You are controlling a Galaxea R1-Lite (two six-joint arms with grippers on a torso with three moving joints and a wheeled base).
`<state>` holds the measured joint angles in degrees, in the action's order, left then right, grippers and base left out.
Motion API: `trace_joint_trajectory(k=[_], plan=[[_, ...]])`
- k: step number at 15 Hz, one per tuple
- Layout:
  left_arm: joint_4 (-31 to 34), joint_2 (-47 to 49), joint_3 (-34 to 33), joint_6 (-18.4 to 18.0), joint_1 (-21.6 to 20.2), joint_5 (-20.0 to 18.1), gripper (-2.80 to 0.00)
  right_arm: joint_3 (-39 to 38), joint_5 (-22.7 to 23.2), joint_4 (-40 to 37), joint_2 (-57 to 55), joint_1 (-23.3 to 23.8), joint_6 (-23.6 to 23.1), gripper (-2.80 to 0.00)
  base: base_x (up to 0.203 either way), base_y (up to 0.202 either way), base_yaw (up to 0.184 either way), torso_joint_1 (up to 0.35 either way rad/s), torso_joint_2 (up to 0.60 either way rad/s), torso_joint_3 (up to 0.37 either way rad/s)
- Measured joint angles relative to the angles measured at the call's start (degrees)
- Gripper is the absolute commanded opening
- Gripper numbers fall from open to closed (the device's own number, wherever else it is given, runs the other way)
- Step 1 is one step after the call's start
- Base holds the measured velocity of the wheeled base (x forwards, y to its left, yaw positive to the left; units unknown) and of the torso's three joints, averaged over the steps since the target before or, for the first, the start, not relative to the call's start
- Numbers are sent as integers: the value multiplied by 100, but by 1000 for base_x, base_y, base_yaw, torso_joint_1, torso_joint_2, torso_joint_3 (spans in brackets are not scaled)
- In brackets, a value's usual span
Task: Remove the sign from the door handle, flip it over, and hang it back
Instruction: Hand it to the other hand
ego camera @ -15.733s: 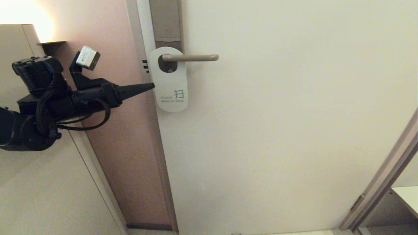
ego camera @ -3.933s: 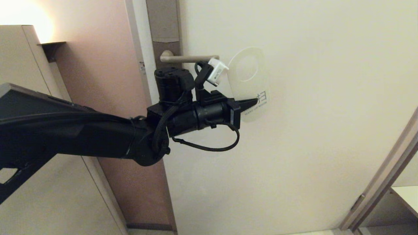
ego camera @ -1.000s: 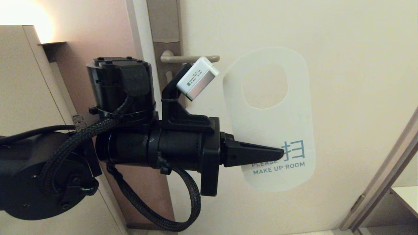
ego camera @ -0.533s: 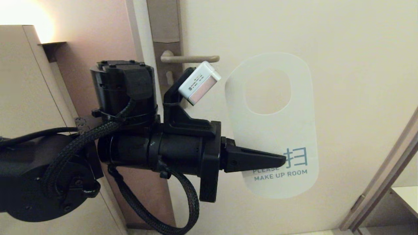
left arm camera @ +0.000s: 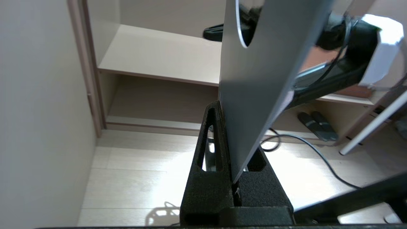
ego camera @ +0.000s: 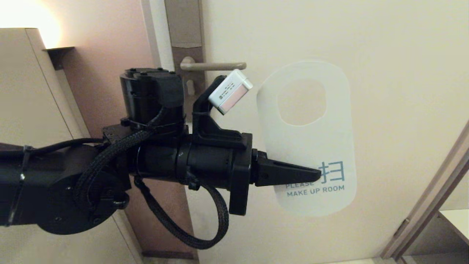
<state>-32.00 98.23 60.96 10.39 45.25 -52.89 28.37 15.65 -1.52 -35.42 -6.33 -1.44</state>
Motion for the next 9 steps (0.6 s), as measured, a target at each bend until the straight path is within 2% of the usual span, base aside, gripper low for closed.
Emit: trace_joint_trajectory(k=[2, 6, 7, 9], plan=[[0, 162, 207, -3, -18, 0, -280, 293, 554, 1, -488, -20, 18, -280, 0, 0, 0, 0, 0, 0], [0, 510, 549, -2, -22, -2, -280, 728, 1102, 5, -1180, -31, 25, -280, 0, 0, 0, 0, 0, 0], [-5, 602, 635, 0, -16, 1, -280, 790, 1283, 3, -1299, -31, 26, 0, 0, 0, 0, 0, 0, 0], [-7, 756, 775, -2, -14, 1, -280, 821, 1336, 3, -1480, -30, 23, 0, 0, 0, 0, 0, 0, 0]])
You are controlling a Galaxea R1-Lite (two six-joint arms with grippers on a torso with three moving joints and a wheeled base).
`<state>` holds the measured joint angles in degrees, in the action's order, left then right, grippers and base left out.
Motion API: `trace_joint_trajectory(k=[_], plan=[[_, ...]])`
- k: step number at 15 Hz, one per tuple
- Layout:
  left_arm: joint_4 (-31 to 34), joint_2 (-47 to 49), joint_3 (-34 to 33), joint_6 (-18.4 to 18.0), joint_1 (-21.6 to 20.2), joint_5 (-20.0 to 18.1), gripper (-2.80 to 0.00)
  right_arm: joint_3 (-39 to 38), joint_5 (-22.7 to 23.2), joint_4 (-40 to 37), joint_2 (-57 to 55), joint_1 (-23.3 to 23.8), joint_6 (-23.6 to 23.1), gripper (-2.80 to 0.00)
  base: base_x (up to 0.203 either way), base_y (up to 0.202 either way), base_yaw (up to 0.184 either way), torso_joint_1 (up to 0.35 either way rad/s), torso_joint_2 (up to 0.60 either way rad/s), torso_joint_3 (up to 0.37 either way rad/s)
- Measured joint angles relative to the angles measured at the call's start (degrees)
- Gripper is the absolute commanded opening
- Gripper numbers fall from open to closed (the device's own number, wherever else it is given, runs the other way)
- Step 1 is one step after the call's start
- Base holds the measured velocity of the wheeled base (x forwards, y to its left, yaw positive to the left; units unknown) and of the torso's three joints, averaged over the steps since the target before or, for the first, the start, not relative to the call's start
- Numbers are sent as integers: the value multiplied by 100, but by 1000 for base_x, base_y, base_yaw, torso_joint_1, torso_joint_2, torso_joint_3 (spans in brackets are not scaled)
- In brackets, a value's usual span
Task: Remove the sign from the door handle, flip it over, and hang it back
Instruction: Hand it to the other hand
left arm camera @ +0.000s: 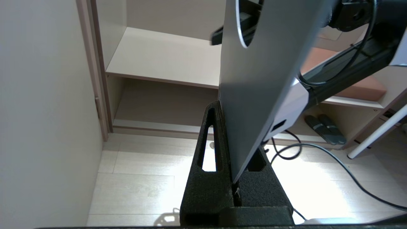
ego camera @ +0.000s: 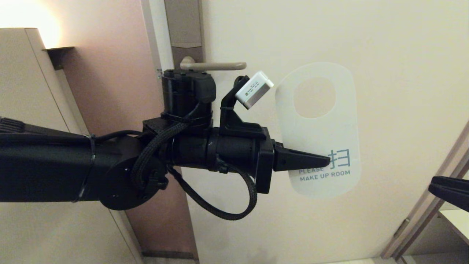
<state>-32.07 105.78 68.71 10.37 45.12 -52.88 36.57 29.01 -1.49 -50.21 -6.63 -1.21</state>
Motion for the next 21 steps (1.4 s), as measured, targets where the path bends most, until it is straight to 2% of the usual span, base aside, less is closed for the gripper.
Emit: trace_joint_trajectory(k=[6, 8, 12, 21], plan=[[-8, 250, 96, 2, 33, -25, -280, -52, 93, 1, -188, 7, 25, 0, 0, 0, 0, 0, 0, 0], [-22, 330, 188, 2, 44, -27, -280, -2, 334, 107, -284, 5, 27, 0, 0, 0, 0, 0, 0, 0], [-20, 543, 529, 88, 146, -28, -280, 33, 854, 817, -604, 7, 11, 0, 0, 0, 0, 0, 0, 0], [-25, 1087, 1471, 455, 525, -20, -280, -61, 1001, 899, -582, 5, 86, 0, 0, 0, 0, 0, 0, 0]])
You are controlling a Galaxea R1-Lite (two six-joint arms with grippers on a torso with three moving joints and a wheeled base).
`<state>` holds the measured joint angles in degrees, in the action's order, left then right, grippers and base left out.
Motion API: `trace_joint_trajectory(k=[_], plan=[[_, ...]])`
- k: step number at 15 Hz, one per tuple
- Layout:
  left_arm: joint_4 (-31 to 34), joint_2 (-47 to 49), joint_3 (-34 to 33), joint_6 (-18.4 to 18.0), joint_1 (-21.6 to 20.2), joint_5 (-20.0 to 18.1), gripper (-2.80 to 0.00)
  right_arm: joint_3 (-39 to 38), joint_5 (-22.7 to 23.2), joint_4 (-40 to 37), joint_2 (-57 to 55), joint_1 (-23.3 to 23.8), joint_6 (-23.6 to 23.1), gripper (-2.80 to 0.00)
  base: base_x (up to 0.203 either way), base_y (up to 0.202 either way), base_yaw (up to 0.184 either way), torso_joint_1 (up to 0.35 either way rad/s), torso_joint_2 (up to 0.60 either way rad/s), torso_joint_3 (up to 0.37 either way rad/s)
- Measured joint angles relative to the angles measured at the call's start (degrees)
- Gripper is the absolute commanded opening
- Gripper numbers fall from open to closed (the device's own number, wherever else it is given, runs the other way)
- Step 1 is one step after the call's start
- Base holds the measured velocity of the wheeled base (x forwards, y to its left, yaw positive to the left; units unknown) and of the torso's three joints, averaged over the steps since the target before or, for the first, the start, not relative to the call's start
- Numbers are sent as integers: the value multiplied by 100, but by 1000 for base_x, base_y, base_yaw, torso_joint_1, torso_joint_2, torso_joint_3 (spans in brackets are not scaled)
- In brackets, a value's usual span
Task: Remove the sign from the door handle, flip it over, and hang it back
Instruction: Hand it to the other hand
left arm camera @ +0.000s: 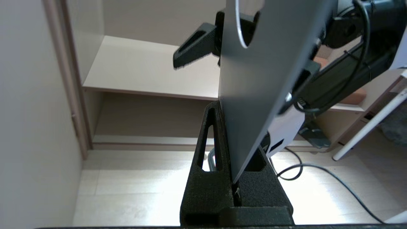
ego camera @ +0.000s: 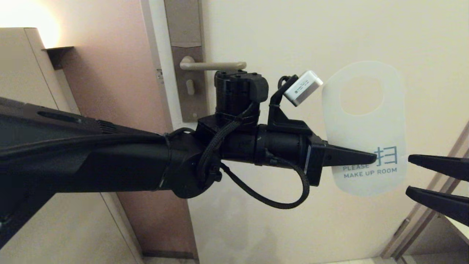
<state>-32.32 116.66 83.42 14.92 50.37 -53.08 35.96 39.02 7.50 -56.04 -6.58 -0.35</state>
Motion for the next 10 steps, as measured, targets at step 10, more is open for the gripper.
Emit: trace_joint_trajectory(k=[10], plan=[[-10, 464, 534, 140, 418, 20, -280, -261, 264, -12, 552, -6, 120, 0, 0, 0, 0, 0, 0, 0]])
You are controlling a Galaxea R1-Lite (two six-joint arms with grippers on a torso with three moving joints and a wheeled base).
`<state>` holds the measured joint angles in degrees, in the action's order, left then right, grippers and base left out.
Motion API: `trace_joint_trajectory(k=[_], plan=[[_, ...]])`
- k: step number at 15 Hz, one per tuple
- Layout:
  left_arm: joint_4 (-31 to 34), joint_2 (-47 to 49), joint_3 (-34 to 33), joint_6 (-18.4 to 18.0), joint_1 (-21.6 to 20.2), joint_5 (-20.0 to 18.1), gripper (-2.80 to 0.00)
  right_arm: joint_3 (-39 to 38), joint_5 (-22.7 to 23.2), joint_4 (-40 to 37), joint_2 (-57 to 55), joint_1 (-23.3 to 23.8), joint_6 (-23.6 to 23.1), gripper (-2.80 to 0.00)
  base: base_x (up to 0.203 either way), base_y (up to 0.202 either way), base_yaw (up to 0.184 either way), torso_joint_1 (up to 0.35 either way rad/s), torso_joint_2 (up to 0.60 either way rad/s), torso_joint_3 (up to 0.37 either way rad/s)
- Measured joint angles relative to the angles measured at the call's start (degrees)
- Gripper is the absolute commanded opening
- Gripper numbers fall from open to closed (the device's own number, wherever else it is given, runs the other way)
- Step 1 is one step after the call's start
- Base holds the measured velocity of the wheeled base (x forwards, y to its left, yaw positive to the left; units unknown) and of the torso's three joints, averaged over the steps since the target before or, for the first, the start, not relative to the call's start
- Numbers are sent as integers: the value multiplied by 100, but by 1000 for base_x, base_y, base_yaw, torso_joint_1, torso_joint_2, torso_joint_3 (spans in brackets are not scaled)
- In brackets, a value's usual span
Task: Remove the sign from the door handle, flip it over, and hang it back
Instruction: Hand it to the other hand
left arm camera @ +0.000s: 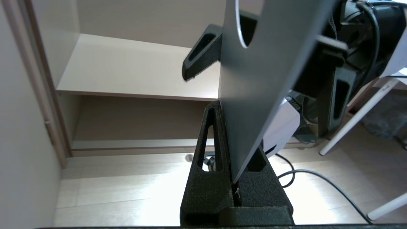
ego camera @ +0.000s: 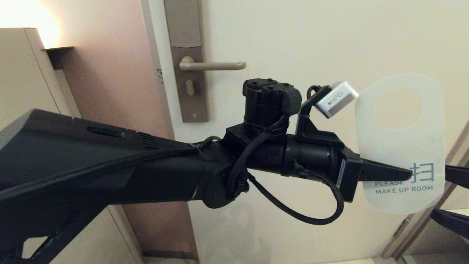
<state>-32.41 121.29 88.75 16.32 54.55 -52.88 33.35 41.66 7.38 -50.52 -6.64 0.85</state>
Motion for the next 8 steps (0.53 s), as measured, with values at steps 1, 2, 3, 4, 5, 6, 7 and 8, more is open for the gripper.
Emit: trace_joint_trajectory(k=[1, 2, 3, 4, 5, 6, 7, 8], plan=[[-5, 26, 19, 2, 19, -1, -280, -56, 89, -5, 46, -2, -1, 0, 0, 0, 0, 0, 0, 0], [-7, 42, 29, 2, 25, 2, -280, -106, 216, -7, 87, -5, -4, 0, 0, 0, 0, 0, 0, 0], [-9, 54, 32, 2, 33, 2, -280, -144, 343, -10, 124, -7, -4, 0, 0, 0, 0, 0, 0, 0], [-9, 63, 38, 2, 55, 7, -280, -149, 417, -6, 148, -10, -4, 0, 0, 0, 0, 0, 0, 0], [-11, 65, 38, 3, 73, 9, -280, -145, 455, 0, 163, -11, -4, 0, 0, 0, 0, 0, 0, 0], [-18, 68, 38, 21, 97, 11, -280, -132, 478, 6, 176, -11, -11, 0, 0, 0, 0, 0, 0, 0], [-18, 72, 41, 22, 108, 16, -280, -129, 490, 1, 185, -11, -14, 0, 0, 0, 0, 0, 0, 0], [-18, 76, 41, 27, 110, 16, -280, -121, 523, 3, 193, -21, -15, 0, 0, 0, 0, 0, 0, 0]])
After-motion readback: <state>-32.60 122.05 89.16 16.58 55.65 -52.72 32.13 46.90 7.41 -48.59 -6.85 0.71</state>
